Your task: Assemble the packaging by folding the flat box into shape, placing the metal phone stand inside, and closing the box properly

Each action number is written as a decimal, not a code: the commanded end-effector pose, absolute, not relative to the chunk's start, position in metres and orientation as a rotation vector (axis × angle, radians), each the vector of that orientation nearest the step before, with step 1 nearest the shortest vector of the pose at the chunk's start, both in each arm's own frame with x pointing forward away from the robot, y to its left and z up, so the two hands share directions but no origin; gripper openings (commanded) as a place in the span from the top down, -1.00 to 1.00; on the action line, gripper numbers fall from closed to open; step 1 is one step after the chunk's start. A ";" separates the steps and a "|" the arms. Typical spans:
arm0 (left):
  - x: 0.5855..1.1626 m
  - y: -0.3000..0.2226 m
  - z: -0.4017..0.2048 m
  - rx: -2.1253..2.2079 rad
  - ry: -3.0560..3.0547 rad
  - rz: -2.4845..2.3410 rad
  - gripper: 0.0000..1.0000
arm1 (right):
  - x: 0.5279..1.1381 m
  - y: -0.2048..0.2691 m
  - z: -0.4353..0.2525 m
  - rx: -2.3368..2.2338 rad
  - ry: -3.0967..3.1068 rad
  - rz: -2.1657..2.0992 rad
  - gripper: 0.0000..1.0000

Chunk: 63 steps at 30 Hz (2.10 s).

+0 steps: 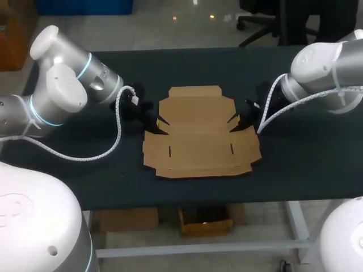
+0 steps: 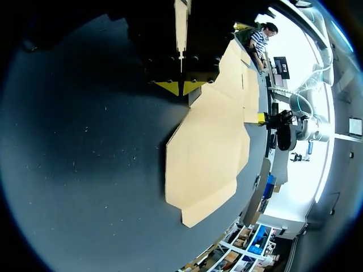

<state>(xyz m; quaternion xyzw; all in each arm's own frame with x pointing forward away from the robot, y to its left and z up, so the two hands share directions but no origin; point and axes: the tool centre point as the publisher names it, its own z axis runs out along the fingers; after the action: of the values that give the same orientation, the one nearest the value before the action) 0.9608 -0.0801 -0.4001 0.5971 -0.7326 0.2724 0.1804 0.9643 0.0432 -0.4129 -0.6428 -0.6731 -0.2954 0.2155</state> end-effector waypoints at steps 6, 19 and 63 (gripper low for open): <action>0.957 -0.092 -0.395 1.745 -2.089 0.718 1.00 | 0.963 0.045 -0.412 -1.792 -1.867 -0.814 1.00; 0.952 -0.096 -0.394 1.802 -2.102 0.682 1.00 | 0.956 0.051 -0.403 -1.881 -1.892 -0.779 1.00; 0.946 -0.124 -0.391 1.839 -2.193 0.643 1.00 | 0.962 0.082 -0.410 -1.886 -1.948 -0.698 1.00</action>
<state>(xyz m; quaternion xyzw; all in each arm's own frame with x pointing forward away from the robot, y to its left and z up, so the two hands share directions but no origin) 0.9465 -0.1201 -0.3906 0.6217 -0.7435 0.2216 0.1075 0.9599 0.0800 -0.4079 -0.6642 -0.6848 -0.2483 0.1682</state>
